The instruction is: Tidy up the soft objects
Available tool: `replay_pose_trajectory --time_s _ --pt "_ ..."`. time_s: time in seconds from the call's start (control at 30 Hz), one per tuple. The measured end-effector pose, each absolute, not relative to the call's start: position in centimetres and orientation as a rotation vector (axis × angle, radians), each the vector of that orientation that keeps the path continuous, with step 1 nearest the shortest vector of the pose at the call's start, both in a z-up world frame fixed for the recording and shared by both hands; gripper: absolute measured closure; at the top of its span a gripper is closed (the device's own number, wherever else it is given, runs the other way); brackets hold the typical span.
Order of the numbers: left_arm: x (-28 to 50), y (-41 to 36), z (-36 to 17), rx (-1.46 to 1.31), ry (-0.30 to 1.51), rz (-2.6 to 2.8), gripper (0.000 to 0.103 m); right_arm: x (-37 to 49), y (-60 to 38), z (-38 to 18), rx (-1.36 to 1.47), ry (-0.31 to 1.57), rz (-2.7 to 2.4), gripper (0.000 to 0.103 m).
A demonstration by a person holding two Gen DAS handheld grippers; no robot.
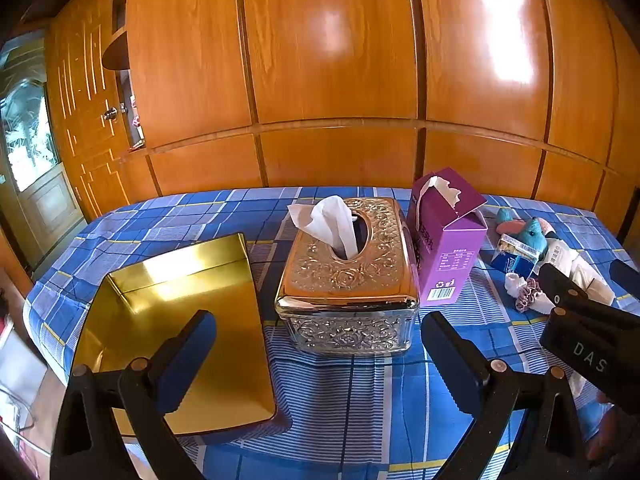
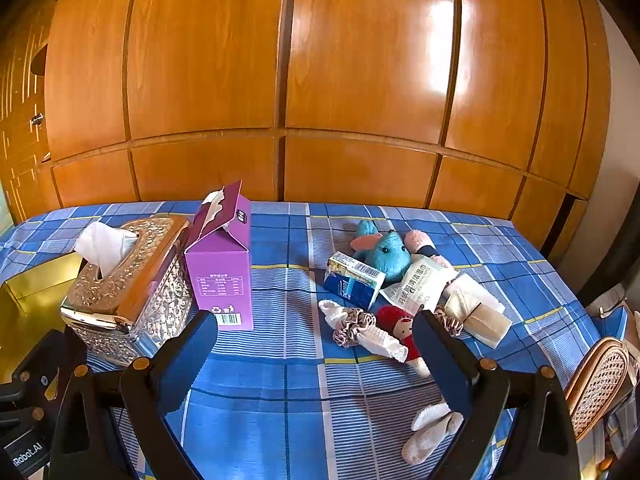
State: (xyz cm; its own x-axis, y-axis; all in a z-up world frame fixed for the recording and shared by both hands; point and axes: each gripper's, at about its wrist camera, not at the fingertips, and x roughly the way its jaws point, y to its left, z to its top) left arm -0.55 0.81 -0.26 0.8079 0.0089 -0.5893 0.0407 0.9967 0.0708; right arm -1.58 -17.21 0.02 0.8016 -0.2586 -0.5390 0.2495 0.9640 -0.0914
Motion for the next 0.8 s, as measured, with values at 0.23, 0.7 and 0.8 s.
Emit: replay_pose_trajectory --time_s 0.23,0.7,0.8 --pt "-0.75 0.95 -0.24 0.082 0.629 -0.019 0.0 -1.59 -17.16 0.07 -0.017 0.581 -0.268 0.004" --pt "-1.02 0.72 -0.15 0.088 0.627 -0.023 0.0 -1.84 -17.46 0.17 -0.01 0.574 -0.272 0.004" --pt "-1.07 0.61 -0.1 0.09 0.627 -0.024 0.0 -1.85 -17.66 0.26 -0.007 0.573 -0.274 0.004"
